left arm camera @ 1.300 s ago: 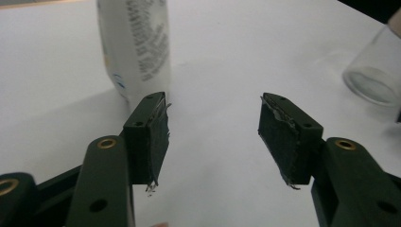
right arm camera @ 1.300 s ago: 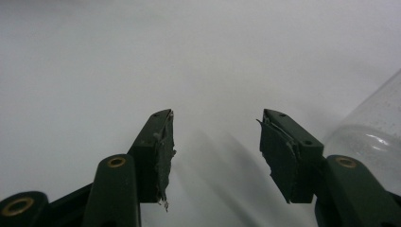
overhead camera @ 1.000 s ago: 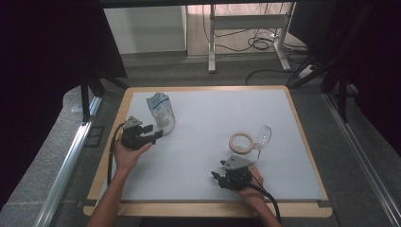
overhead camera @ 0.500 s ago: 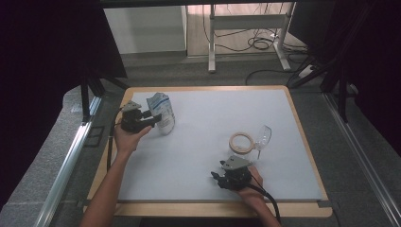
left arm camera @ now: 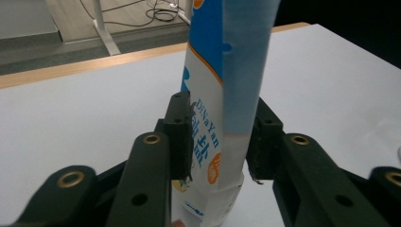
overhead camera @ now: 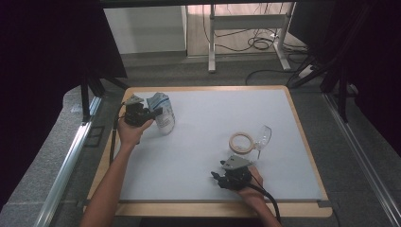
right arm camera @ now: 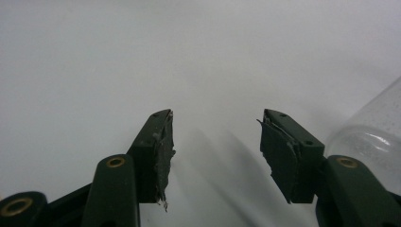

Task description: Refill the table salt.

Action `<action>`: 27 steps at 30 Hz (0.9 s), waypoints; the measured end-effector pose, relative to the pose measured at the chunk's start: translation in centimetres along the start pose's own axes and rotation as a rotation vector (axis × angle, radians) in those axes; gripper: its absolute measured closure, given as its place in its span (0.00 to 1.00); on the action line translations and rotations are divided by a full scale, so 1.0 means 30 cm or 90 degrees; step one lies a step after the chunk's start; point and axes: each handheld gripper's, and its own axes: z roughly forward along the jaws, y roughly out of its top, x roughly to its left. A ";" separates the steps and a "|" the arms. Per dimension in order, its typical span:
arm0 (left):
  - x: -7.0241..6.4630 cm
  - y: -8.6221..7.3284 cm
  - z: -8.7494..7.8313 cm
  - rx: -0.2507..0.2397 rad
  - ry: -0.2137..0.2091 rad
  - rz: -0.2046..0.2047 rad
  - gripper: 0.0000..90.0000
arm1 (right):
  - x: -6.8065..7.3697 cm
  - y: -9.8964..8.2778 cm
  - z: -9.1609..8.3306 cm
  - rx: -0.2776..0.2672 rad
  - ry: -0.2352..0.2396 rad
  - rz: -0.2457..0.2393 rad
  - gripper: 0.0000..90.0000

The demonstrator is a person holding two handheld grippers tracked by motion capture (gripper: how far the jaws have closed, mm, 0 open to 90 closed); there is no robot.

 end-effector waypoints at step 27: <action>-0.052 0.010 -0.006 -0.036 -0.025 0.036 1.00 | -0.005 -0.002 -0.004 -0.003 -0.006 0.001 0.50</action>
